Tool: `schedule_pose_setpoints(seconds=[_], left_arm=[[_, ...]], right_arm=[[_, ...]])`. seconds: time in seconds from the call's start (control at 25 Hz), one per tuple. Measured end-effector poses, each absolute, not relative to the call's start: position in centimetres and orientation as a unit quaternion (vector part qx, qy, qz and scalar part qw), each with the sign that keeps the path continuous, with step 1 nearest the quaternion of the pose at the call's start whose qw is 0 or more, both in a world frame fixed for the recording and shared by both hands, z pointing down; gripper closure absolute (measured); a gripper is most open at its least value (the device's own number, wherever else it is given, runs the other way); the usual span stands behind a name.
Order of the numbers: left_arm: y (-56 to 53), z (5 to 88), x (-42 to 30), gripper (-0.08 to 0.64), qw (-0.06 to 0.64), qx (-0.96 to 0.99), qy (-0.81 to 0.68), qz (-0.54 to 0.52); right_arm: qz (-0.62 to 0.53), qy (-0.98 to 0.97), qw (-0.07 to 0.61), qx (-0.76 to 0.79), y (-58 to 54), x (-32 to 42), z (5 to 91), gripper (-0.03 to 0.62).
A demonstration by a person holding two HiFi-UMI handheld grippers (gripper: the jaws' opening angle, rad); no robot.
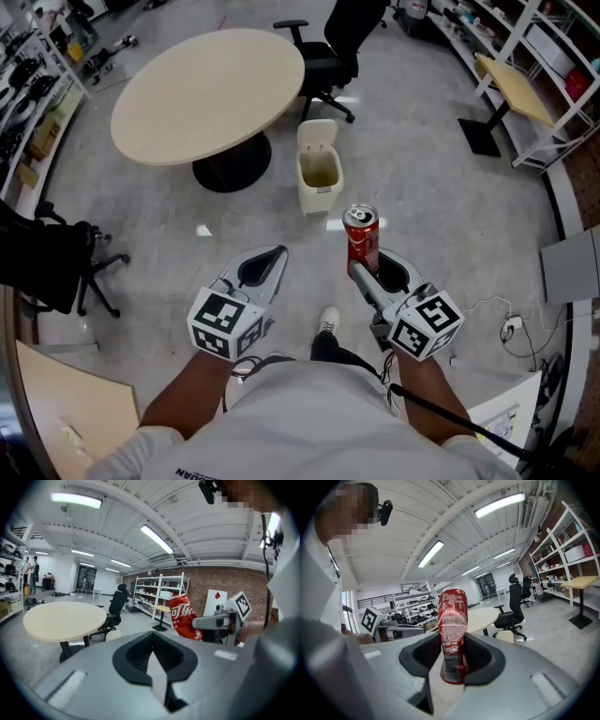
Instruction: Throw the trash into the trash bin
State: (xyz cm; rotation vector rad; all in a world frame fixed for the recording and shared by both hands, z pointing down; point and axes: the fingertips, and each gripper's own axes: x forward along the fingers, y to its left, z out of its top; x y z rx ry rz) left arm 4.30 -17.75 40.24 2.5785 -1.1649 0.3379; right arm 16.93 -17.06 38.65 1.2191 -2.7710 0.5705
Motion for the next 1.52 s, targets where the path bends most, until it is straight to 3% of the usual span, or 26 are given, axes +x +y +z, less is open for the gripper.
schedule_pose_setpoints(seconds=[0.68, 1.52], left_arm=[[-24.5, 38.9, 12.1, 0.552, 0.167, 0.887, -0.418, 0.103], [-27.3, 40.0, 12.8, 0.552, 0.160, 0.878, -0.432, 0.130]], right_arm=[[0.171, -0.911, 0.012, 0.375, -23.9, 25.1, 37.7, 0.446], [0.195, -0.906, 0.001, 0.375, -27.0, 26.9, 39.6, 0.448]])
